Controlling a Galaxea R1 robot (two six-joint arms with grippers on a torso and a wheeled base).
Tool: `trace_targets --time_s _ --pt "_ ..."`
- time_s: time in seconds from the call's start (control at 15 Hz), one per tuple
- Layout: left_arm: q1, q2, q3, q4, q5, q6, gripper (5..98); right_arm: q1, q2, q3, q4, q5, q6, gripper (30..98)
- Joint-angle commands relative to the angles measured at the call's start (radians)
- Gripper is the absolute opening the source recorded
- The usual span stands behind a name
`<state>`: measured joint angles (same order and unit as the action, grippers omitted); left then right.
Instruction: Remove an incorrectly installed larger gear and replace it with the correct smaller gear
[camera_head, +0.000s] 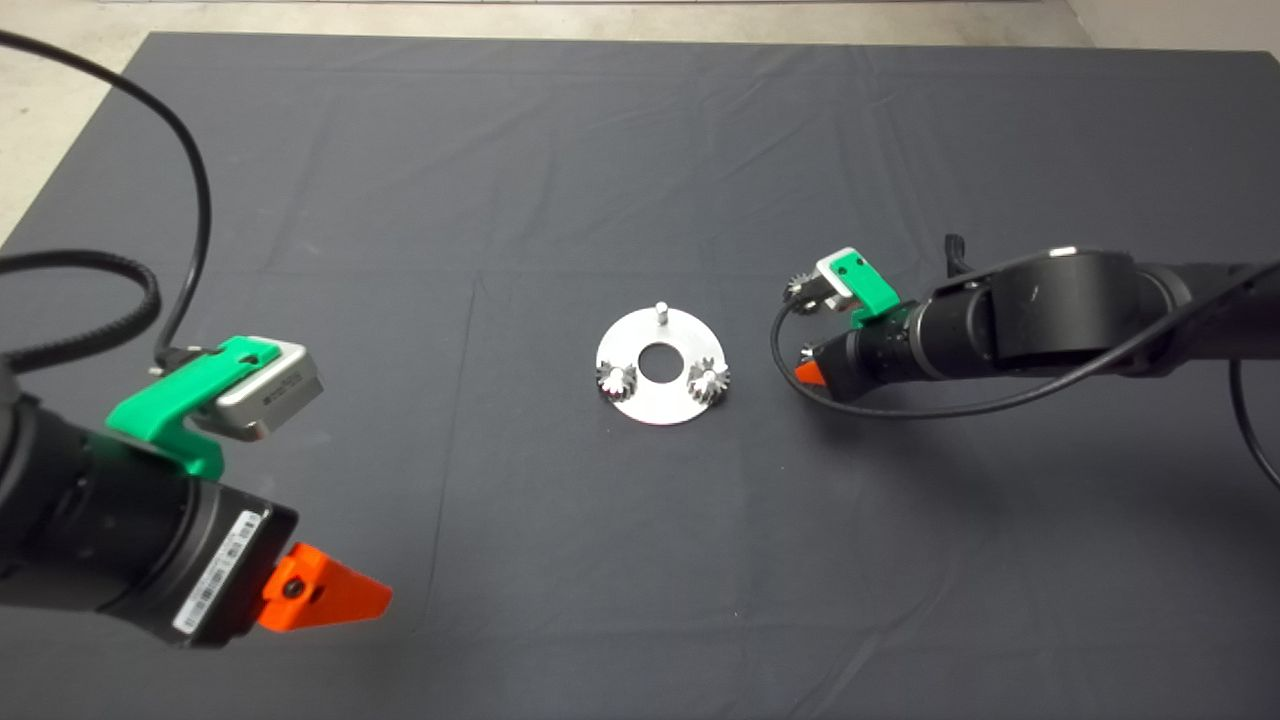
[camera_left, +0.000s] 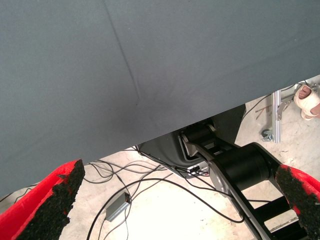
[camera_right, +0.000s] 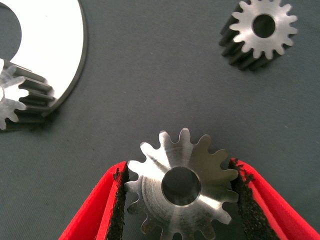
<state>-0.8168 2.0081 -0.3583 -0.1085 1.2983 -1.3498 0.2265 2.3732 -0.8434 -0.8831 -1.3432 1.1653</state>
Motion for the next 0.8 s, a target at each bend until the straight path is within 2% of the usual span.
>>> trace_targets --time_s 0.0,0.47,0.6,0.73 --pt "-0.005 0.0 0.013 -0.013 -0.001 -0.005 98.1 -0.007 -0.002 0.031 -0.066 -0.001 0.017 49.1" --pt "-0.004 -0.001 0.013 -0.013 -0.001 -0.005 98.1 -0.012 -0.005 0.039 -0.085 -0.019 0.017 49.3" --pt "0.002 0.001 0.012 -0.013 0.001 -0.006 98.1 -0.009 -0.005 0.054 -0.085 -0.042 0.019 50.0" --pt "0.014 0.001 0.012 -0.013 0.001 -0.006 98.1 -0.006 -0.008 0.071 -0.085 -0.05 0.019 50.5"
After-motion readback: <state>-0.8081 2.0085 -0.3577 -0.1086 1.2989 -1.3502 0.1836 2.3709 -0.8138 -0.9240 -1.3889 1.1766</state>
